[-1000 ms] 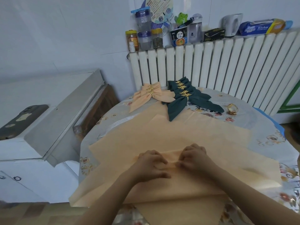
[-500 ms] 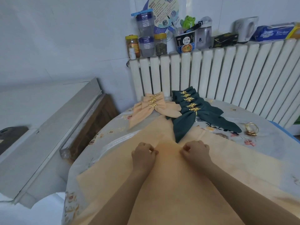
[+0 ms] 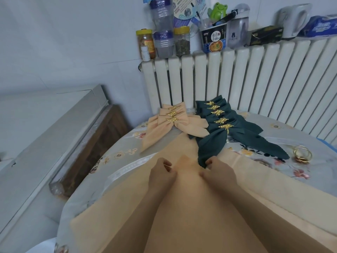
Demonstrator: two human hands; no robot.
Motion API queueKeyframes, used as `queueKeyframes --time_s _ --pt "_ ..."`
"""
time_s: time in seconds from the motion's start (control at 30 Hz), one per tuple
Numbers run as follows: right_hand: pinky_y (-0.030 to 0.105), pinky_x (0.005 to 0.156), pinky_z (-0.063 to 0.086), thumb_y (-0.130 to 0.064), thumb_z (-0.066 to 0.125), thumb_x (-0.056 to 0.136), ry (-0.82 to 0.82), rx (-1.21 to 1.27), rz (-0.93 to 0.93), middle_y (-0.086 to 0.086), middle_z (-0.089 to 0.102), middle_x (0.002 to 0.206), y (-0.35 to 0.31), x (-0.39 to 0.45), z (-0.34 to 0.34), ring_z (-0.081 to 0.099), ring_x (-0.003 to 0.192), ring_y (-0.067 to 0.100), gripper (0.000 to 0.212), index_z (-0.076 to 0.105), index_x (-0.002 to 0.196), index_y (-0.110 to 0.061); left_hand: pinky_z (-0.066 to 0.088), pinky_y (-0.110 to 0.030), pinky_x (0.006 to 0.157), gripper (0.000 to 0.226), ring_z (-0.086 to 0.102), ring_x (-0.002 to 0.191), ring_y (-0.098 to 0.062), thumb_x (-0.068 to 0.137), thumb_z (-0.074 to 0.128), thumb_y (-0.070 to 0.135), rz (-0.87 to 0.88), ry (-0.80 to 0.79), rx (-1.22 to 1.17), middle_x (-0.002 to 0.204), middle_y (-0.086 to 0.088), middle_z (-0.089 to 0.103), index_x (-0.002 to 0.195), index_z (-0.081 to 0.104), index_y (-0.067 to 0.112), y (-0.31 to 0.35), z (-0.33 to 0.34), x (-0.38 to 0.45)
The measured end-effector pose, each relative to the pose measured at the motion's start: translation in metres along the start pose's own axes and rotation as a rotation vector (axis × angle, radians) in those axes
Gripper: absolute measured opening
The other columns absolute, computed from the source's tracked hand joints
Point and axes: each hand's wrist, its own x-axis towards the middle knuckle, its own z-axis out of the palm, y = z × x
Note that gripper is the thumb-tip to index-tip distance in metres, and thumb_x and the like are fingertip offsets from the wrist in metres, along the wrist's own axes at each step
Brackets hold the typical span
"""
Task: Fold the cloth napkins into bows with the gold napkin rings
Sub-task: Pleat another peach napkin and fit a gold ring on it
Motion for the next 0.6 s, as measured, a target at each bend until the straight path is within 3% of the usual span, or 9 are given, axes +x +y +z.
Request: queueKeyframes --time_s 0.1,0.17,0.3,0.47,0.6 --pt "0.030 0.086 0.046 -0.037 0.063 0.080 0.012 0.168 0.054 -0.007 0.061 0.096 0.001 0.002 0.001 0.058 0.097 0.016 0.026 0.055 0.102 -0.025 0.047 -0.021 0.069 0.025 0.061 0.082 -0.008 0.080 0.068 0.018 -0.028 -0.028 -0.179 0.086 0.003 0.066 0.104 0.062 0.023 -0.001 -0.001 -0.001" --pt "0.033 0.086 0.049 -0.033 0.068 0.077 0.027 0.289 0.069 -0.006 0.064 0.093 0.004 0.003 0.001 0.060 0.094 0.015 0.024 0.056 0.096 -0.026 0.050 -0.023 0.070 0.011 0.065 0.080 -0.008 0.080 0.069 0.019 -0.024 -0.052 -0.298 0.080 0.006 0.071 0.089 0.073 0.023 0.000 -0.006 -0.004" --pt "0.019 0.069 0.044 -0.032 0.074 0.075 0.053 0.425 0.030 -0.007 0.064 0.090 0.006 -0.002 -0.002 0.058 0.085 0.007 0.029 0.058 0.099 -0.026 0.047 -0.018 0.063 0.009 0.066 0.072 -0.003 0.082 0.070 0.013 -0.043 -0.054 -0.496 0.075 0.007 0.073 0.077 0.075 0.020 -0.001 -0.014 -0.013" --pt "0.014 0.064 0.041 -0.026 0.074 0.077 0.129 0.468 -0.112 -0.010 0.065 0.079 0.000 -0.017 -0.006 0.058 0.076 0.003 0.014 0.063 0.086 -0.029 0.047 -0.021 0.066 0.008 0.065 0.074 -0.004 0.082 0.071 0.014 -0.015 -0.051 -0.533 0.076 0.006 0.073 0.077 0.074 0.021 -0.003 -0.021 -0.018" --pt "0.012 0.064 0.040 -0.027 0.069 0.082 0.104 0.350 -0.201 -0.013 0.066 0.077 0.000 -0.013 -0.005 0.057 0.075 0.001 0.002 0.070 0.083 -0.026 0.053 -0.030 0.074 0.006 0.068 0.081 -0.013 0.080 0.072 0.015 -0.045 -0.059 -0.495 0.080 0.004 0.073 0.079 0.074 0.020 -0.003 -0.020 -0.013"
